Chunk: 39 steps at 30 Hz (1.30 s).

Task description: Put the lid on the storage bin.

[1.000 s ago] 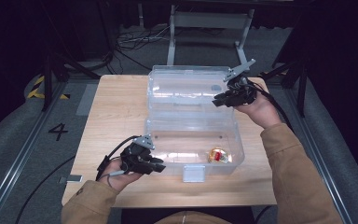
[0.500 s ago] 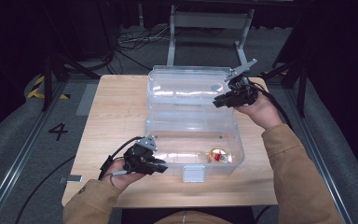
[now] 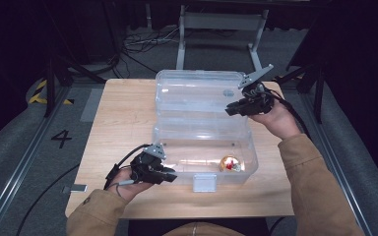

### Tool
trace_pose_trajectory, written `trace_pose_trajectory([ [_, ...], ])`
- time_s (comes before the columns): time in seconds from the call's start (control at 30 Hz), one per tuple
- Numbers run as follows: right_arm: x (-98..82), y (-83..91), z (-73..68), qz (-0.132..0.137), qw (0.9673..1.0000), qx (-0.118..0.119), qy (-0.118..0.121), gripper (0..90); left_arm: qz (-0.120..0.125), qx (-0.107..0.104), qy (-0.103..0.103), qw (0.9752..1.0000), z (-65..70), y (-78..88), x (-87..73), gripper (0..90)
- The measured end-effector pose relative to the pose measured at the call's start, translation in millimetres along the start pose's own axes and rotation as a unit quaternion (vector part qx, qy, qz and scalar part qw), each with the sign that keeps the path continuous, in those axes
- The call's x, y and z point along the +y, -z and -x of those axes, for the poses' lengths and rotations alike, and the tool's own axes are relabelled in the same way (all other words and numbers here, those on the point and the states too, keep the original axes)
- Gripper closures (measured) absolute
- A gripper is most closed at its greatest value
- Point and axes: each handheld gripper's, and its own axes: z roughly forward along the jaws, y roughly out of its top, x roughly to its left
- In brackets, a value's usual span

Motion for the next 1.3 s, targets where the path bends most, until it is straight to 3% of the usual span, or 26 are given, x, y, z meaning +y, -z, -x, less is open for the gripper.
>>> trace_pose_trajectory([
  [1.3,-11.4,17.2,-26.5,0.000,0.9990,0.020,0.039,81.7,0.008,-0.003,0.001,1.0000,-0.5,0.1,-1.2,74.2],
])
